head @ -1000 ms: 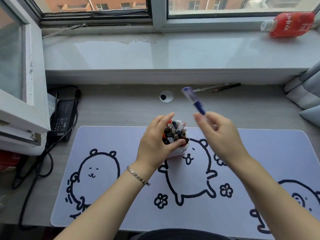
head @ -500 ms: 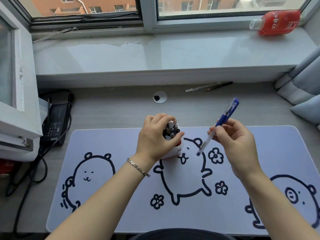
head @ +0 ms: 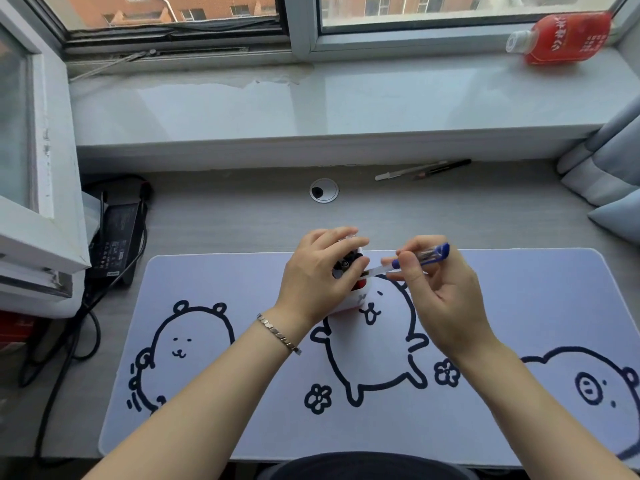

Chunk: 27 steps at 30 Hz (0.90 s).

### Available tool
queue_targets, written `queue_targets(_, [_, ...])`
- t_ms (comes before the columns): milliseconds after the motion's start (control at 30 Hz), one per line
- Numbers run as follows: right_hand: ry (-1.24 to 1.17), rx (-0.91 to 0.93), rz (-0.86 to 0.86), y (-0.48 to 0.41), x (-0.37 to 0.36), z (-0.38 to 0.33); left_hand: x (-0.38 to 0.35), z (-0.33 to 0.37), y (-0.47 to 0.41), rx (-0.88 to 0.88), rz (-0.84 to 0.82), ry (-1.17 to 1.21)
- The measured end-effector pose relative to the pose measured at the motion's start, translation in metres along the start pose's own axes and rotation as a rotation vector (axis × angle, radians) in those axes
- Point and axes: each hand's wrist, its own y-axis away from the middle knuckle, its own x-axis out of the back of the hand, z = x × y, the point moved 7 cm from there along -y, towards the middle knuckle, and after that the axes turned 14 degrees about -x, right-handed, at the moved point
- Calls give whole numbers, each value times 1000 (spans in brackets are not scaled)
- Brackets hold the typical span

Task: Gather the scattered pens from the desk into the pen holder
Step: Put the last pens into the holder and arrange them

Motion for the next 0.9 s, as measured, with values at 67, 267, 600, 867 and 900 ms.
queue_targets(67, [26, 23, -7, -3, -7, 3, 1, -1, 0, 21, 1, 33])
queue_targets(267, [354, 213, 65, -10, -28, 13, 8, -4, 9, 4, 27, 208])
queue_targets(600, [345, 301, 228, -4, -28, 32, -4, 1, 23, -51, 12, -54])
queue_targets(867, [429, -42, -91, -44, 4, 28, -3, -6, 10, -117, -166, -109])
queue_targets(900, [491, -68, -22, -68, 17, 36, -2, -7, 10, -114, -173, -36])
